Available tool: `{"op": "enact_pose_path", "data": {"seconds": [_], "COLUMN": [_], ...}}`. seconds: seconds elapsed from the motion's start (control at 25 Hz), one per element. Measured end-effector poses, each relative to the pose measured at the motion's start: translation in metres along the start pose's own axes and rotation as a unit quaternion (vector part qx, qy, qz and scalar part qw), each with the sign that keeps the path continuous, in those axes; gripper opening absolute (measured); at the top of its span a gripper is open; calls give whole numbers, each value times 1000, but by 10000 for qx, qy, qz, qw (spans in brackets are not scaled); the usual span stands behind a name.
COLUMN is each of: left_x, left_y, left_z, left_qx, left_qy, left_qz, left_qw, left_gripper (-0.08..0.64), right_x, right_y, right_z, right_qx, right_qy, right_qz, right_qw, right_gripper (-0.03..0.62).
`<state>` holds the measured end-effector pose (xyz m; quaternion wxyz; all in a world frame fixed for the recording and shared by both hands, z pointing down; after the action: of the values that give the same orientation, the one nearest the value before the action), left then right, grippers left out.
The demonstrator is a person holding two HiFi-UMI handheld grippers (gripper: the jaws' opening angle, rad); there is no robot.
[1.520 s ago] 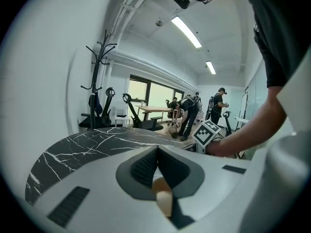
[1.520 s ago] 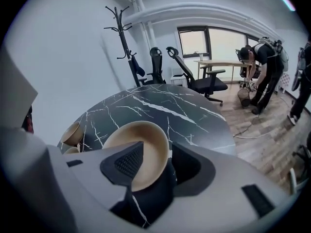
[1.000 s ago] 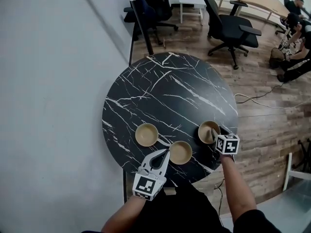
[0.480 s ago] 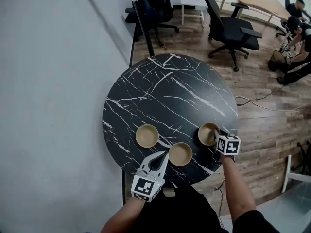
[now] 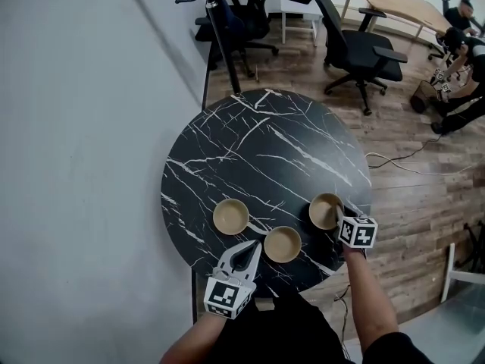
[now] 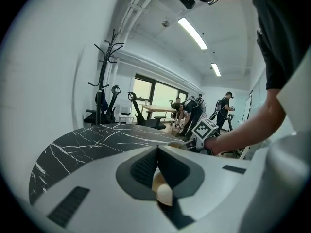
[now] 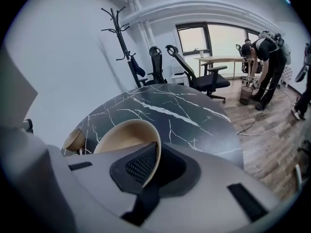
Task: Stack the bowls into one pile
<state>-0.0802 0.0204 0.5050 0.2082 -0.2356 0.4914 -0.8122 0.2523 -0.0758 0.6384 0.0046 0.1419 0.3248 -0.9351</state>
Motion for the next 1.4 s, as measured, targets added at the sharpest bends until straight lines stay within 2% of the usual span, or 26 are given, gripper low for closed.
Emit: {"op": "enact_pose_path", "data": {"seconds": [0.36,0.64,0.88,1.12,1.4], "left_x": [7,12,18,22,32], "left_y": [2,-5,-10,-10,-18], "left_z": [-4,-14,-24,-30,-41], "left_qx": [-63,-88,-65,-97,-77], "left_qy": [30,106,213,181,217], "left_qz": [18,-54,-99,-67,-168], "left_qw": [10000,9999,9997,9998,9996], "left_gripper": [14,14,14,14,14], "right_x": [29,55,85,116,141], "right_y": [10,0,-11,-24,-39], "right_z": [-22,-42,-46,-45,-38], "right_qx": [-304,-385,-252,-99,150], "right_qy": [235,655,863,786,939], "right_qz": [47,384,153,-465,-781], "right_qw": [9993,9964,9958,9958,9924], "right_gripper": [21,21,21,21,21]}}
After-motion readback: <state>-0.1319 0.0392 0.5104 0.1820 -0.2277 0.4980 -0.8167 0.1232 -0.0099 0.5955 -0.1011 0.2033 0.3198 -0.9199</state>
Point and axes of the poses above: the fingertips, and each gripper's own axes: z forward along the fingers, x to its left, y out of its top, the point moved 8 cm from there along -z, backward along the fingers, and after that the axes turned 1 degree about x, right-handed, at the moved point
